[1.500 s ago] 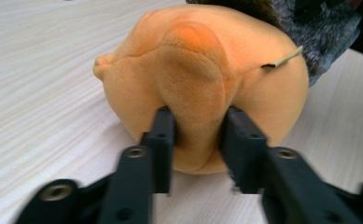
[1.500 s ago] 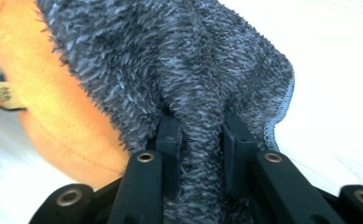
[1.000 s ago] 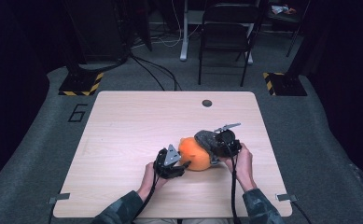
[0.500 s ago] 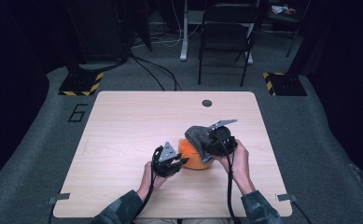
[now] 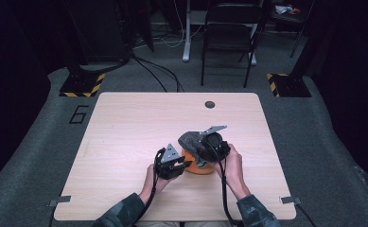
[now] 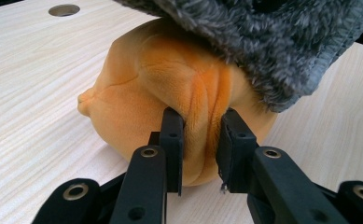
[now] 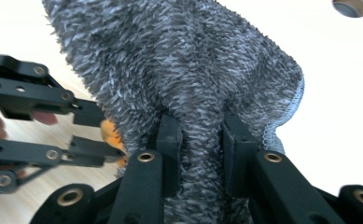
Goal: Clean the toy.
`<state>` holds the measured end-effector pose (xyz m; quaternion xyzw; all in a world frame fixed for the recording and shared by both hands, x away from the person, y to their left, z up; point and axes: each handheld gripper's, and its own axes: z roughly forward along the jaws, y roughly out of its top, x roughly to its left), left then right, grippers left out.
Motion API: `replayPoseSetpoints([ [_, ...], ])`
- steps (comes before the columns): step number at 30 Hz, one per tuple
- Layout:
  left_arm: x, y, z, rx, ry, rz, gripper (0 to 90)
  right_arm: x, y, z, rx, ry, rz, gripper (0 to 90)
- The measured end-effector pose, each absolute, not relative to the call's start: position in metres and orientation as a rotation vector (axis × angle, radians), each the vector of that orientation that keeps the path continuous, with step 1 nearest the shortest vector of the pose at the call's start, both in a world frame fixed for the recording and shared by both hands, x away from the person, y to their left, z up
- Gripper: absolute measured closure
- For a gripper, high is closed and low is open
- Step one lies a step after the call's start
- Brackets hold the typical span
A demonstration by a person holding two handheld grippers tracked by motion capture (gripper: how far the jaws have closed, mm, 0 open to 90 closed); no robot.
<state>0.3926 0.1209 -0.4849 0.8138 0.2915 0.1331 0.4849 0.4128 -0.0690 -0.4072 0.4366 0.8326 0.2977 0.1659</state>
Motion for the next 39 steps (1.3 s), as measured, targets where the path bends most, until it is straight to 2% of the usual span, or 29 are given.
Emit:
replayPoseSetpoints([
  [21,0.398,0.126,-0.487,1.971,0.720,0.287,72.0,0.430,-0.116,-0.425,1.433,2.360,0.754,71.7],
  [29,0.400,0.128,-0.488,1.958,0.737,0.268,72.0,0.441,-0.134,-0.445,1.534,2.349,0.664,71.9],
  [39,0.403,0.131,-0.489,1.945,0.750,0.247,71.7,0.452,-0.137,-0.477,1.584,2.385,0.487,71.8],
])
